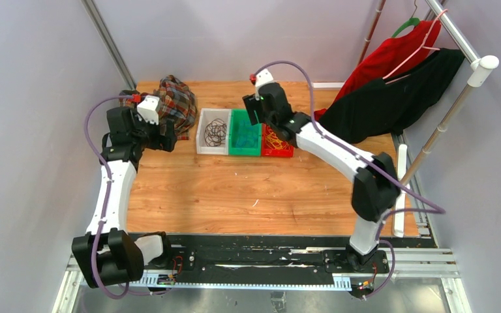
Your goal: Untangle the cables
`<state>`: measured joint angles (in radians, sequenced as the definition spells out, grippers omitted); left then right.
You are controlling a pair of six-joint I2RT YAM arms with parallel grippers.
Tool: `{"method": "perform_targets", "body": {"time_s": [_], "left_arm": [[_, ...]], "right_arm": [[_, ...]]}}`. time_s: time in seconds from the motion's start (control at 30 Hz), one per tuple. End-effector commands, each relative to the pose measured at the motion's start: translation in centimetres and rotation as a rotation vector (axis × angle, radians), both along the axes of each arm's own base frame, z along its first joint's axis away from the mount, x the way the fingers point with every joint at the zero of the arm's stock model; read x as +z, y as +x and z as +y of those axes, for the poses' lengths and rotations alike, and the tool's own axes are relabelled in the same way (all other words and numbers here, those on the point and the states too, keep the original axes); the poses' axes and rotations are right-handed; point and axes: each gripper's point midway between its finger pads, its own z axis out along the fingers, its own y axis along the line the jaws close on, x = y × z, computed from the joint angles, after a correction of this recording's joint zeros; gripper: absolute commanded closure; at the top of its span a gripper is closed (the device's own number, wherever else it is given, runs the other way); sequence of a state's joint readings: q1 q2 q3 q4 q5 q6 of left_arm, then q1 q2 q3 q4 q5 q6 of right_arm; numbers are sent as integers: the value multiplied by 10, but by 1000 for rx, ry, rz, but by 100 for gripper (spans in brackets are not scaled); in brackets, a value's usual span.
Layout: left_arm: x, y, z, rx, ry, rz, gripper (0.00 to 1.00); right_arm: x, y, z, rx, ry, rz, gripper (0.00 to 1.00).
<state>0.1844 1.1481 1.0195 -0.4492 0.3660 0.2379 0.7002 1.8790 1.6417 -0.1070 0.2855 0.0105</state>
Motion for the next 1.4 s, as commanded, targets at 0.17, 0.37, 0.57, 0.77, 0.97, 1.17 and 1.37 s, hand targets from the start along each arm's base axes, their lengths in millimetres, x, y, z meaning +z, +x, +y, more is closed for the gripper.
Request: {"method": "perform_targets", "body": {"time_s": [0.17, 0.37, 0.57, 0.77, 0.97, 1.17, 1.37], "left_arm": [[-39, 17, -37, -74, -271, -147, 2], [-88, 19, -41, -83, -312, -136, 2], [-102, 26, -26, -25, -244, -237, 2], [-106, 31, -16, 37, -234, -328, 2], [-105, 25, -17, 53, -202, -357, 2], [-98, -6, -33, 58, -54, -559, 2], [-110, 4, -39, 18, -42, -471, 2]], "right_arm": [[-7, -69, -158, -442, -51, -148, 28], [-41, -118, -278, -820, -115, -285, 28], [-93, -143, -343, -1022, -177, -129, 27], [-94, -152, -376, -1082, -134, -195, 27], [-119, -160, -398, -1136, -117, -180, 27], [-127, -139, -385, -1007, -99, -216, 27], [-138, -118, -363, -817, -149, -186, 28]]}}
